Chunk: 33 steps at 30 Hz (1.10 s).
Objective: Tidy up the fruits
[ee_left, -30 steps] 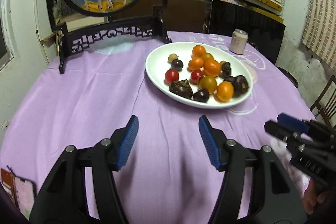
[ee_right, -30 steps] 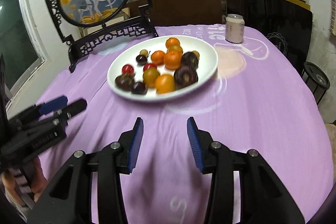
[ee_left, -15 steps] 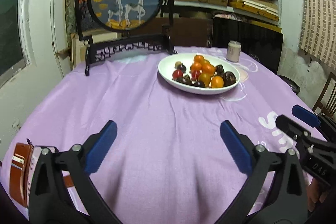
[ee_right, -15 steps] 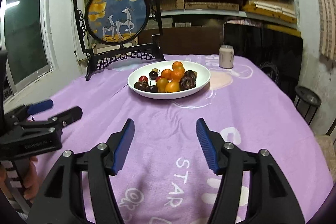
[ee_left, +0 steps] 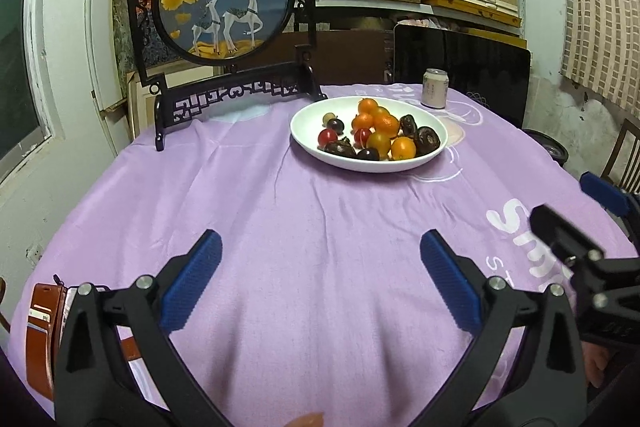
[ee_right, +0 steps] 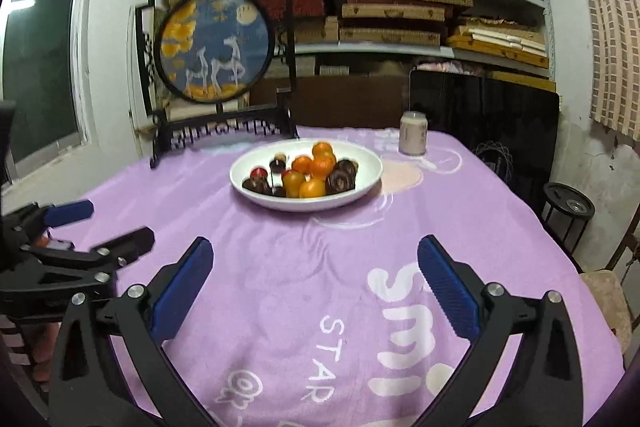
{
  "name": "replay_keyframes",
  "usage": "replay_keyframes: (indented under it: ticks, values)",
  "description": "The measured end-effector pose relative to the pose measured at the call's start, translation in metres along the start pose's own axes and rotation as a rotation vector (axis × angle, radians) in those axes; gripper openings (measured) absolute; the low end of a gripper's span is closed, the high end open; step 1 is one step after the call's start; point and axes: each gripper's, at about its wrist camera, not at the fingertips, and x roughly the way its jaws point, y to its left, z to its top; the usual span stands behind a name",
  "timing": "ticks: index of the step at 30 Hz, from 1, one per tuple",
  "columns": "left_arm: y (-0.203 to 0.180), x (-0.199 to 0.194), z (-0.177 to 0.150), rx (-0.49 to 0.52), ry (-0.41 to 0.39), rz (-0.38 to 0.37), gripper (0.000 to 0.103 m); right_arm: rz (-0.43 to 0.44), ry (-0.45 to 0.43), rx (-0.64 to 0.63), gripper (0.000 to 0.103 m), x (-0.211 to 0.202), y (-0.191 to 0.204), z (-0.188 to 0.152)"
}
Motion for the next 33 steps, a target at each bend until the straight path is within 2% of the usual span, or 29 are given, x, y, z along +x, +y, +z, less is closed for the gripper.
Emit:
replay_keyframes:
  ticks: [4, 16, 33]
  values:
    - [0.0026, -0.0013, 0.0004, -0.013, -0.002, -0.021, 0.101, 0.007, -0.012, -0.003, 0.102, -0.0019, 0.0007, -0.0009]
    - [-0.0020, -0.0001, -0.0016, 0.008, 0.007, 0.009, 0.101, 0.006, 0.006, -0.003, 0.102, -0.0001, 0.0016, -0.0026]
    - [-0.0030, -0.0003, -0.0021, 0.009, 0.013, 0.002, 0.101, 0.011, 0.019, -0.004, 0.102, 0.0012, 0.0052, -0.0023]
